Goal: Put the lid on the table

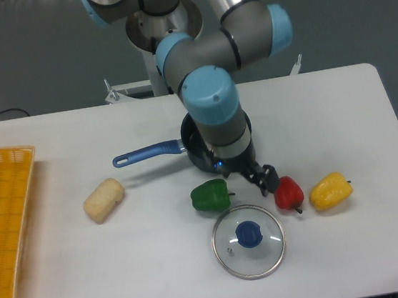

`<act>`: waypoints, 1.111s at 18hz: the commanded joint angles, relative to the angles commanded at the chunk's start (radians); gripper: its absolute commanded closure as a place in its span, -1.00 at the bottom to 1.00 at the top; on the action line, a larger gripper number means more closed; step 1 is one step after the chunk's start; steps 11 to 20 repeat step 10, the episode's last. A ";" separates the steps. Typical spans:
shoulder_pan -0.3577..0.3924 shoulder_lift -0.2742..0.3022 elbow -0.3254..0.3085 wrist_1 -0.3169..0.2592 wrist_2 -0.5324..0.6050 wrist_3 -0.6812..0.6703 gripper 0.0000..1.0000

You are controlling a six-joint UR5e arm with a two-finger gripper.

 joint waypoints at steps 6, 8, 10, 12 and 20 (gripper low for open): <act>0.005 0.025 -0.003 -0.075 -0.005 0.049 -1.00; 0.014 0.031 -0.008 -0.083 -0.006 0.051 -1.00; 0.017 0.032 -0.006 -0.086 -0.015 0.051 -1.00; 0.017 0.032 -0.006 -0.086 -0.015 0.051 -1.00; 0.017 0.032 -0.006 -0.086 -0.015 0.051 -1.00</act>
